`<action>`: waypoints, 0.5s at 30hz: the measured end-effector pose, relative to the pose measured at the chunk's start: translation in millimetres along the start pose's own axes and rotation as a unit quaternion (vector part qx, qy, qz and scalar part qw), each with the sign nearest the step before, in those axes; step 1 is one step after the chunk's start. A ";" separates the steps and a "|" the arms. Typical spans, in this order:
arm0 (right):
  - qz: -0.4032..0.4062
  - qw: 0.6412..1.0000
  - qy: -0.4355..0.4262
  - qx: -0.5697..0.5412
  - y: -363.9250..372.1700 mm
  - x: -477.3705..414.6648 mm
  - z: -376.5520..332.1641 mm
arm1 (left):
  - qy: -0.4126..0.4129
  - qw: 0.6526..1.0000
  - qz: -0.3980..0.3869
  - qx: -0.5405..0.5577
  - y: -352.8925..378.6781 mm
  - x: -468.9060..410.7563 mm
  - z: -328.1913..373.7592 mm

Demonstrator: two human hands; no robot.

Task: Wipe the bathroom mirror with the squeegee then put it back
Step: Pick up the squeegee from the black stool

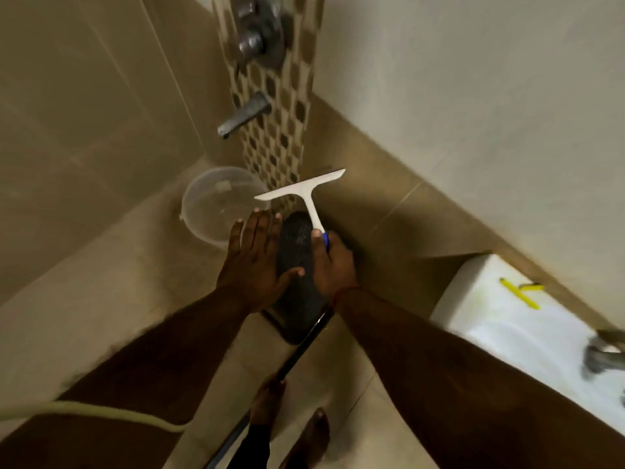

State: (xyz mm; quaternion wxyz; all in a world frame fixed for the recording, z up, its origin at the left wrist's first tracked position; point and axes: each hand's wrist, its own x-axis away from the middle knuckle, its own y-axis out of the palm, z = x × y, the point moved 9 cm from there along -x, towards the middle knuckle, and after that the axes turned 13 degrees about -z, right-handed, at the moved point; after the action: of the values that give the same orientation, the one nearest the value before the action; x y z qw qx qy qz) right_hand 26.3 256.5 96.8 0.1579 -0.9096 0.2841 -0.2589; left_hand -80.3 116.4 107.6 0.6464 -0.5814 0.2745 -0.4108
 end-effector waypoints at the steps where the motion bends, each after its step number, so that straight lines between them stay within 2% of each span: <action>1: 0.010 1.000 -0.016 -0.004 -14.5 7.0 -20.7 | 0.007 1.000 0.013 -0.006 -23.2 -2.3 3.6; 5: 0.051 0.993 -0.102 -0.037 -74.7 38.8 -106.0 | 0.030 0.997 0.052 -0.039 -118.8 -11.6 23.7; 15: 0.156 0.949 -0.272 -0.034 -225.2 144.3 -322.1 | 0.059 0.968 0.230 -0.077 -397.3 -3.2 96.2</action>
State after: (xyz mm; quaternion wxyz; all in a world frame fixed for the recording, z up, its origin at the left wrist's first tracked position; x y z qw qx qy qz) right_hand 45.4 302.6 512.5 0.2367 -0.8944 0.3778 0.0356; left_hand -86.0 175.2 512.1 0.6593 -0.5255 0.4696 -0.2620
